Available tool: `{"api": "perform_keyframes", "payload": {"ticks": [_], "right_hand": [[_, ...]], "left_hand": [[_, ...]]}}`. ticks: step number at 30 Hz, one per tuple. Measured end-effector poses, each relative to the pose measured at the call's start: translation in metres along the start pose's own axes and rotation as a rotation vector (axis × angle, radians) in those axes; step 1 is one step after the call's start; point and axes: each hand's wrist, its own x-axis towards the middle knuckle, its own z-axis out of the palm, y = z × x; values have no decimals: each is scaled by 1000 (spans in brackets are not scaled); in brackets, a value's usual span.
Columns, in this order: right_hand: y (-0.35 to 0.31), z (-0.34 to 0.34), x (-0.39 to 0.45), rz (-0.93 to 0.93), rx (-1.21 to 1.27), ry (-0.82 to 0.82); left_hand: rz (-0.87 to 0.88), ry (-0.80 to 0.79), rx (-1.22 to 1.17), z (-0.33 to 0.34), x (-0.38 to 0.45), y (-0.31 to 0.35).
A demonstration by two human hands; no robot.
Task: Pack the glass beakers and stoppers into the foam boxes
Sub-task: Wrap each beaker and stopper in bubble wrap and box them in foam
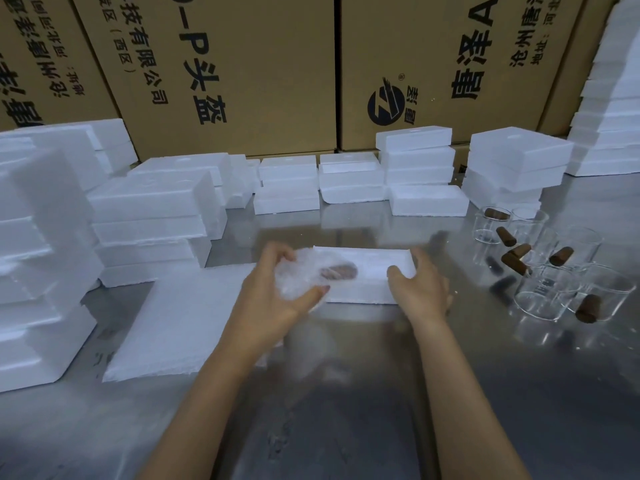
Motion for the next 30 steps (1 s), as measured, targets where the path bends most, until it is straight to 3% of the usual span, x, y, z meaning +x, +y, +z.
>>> {"api": "perform_keyframes", "payload": {"ticks": [3,7,13,23,28,30], "right_hand": [[0,4,1,-32,-21,14],[2,6,0,-31,-8,41],[4,8,-3,-101,4,111],[2,10,-1,-17,153,169],[2,8,8,-1,168,155],[2,5,17,42,228,129]], "left_hand": [[70,57,-78,4,10,17],[188,-23,63,27,37,34],[48,-252,521,64,56,11],[5,-179,719,92,58,4],[-163,-379,725,81,75,24],[-117,-348,649,79,92,36]]}}
